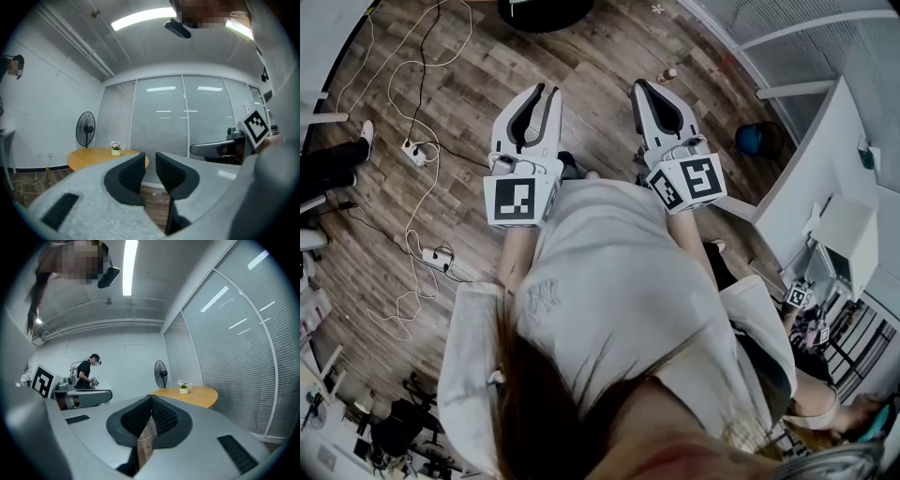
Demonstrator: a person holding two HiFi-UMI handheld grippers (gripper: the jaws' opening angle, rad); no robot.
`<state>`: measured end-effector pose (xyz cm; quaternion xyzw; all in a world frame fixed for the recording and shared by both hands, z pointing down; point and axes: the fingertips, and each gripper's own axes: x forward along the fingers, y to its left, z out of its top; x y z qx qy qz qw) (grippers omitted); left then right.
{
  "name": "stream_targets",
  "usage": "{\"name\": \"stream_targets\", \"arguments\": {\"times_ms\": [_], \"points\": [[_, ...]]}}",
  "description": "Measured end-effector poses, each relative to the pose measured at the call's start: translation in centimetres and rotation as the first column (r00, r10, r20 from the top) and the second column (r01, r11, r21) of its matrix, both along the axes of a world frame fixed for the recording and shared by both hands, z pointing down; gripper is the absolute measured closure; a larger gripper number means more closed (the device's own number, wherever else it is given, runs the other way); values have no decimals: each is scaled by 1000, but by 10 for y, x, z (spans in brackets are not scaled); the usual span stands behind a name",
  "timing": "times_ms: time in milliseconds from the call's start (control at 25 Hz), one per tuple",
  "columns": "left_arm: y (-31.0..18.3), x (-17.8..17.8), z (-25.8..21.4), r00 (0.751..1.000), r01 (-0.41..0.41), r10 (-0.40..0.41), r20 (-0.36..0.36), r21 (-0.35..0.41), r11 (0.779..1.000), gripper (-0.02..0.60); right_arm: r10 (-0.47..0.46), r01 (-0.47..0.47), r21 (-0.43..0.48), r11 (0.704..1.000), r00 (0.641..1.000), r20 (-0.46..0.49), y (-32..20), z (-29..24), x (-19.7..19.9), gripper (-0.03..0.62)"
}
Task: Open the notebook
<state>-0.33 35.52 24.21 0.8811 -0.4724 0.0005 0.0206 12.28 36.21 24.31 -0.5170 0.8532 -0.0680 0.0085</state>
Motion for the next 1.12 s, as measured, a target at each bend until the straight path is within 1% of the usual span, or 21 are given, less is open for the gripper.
{"name": "stream_targets", "arguments": {"times_ms": [280,440,600,680,880,1120], "points": [[-47,-38,3,1000,-6,6,9,-8,1000,499,23,-24,-7,1000,1000,-7,-47,1,-27,592],[-58,-55,14,1000,-14,14,15,-30,999,499,48,-48,-30,998,999,-18,-59,11,-37,592],[-75,-70,12,1000,-14,14,11,-24,1000,500,59,-60,-29,998,998,-17,-73,9,-49,592],[-81,-73,12,1000,-11,11,7,-22,1000,500,63,-64,-34,997,998,-16,-76,10,-53,592],[-91,-69,17,1000,-6,6,11,-37,999,500,80,-80,-62,995,997,-3,-86,20,-47,592],[-111,-69,24,1000,11,-10,15,-57,998,502,53,-53,-106,993,999,1,-110,34,-49,592]]}}
